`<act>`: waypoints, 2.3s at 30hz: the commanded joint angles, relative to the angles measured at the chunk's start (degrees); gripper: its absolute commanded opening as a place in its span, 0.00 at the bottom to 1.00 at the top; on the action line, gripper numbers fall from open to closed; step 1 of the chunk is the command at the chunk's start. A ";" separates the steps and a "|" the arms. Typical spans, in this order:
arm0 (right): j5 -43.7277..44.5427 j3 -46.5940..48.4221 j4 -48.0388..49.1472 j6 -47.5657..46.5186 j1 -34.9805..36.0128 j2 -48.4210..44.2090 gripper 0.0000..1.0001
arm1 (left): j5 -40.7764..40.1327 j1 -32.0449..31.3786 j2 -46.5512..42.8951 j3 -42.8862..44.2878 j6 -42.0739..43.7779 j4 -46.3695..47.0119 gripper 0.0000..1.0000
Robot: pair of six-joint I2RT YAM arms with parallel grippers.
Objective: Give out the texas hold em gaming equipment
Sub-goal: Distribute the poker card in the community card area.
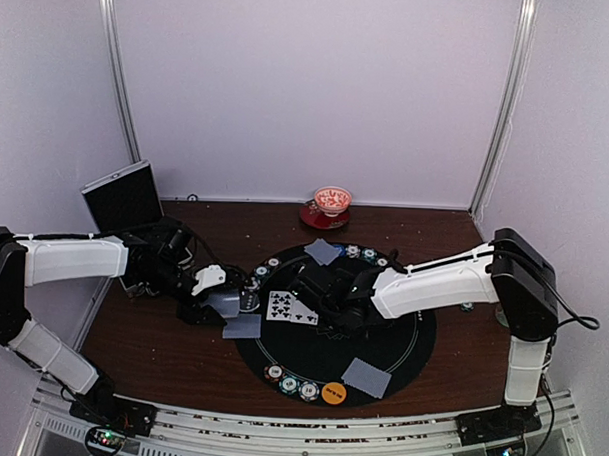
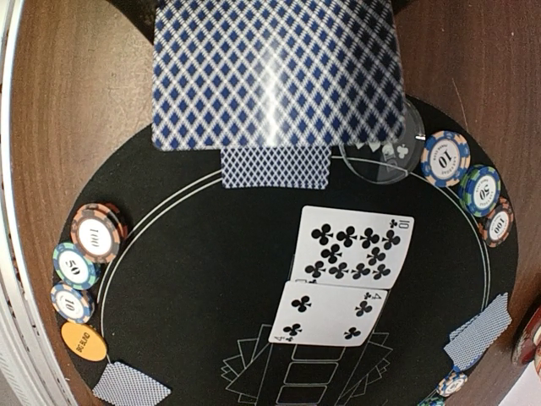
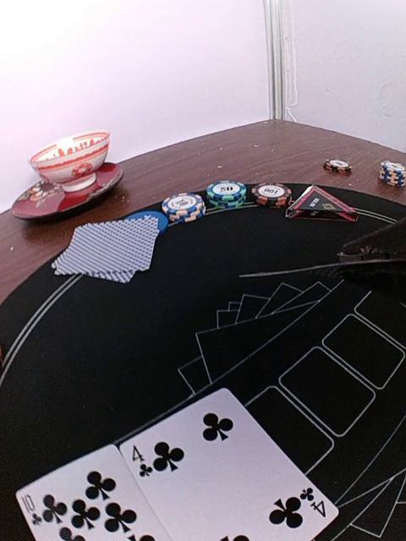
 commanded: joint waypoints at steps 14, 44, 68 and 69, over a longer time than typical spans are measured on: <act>-14.19 -10.61 16.39 -10.53 -2.41 -3.73 0.00 | 1.80 -0.02 -1.03 -0.12 0.80 0.59 0.58; -19.64 -9.32 13.85 -9.63 -1.56 -0.37 0.18 | 1.80 -0.03 -1.05 -0.09 0.85 0.50 0.58; -19.68 -8.01 8.06 -7.34 1.43 -5.79 0.45 | 1.78 0.02 -0.86 -0.03 0.84 0.50 0.58; -19.84 -7.99 7.88 -6.83 1.51 -6.86 0.47 | 1.77 0.03 -0.87 -0.05 0.88 0.50 0.58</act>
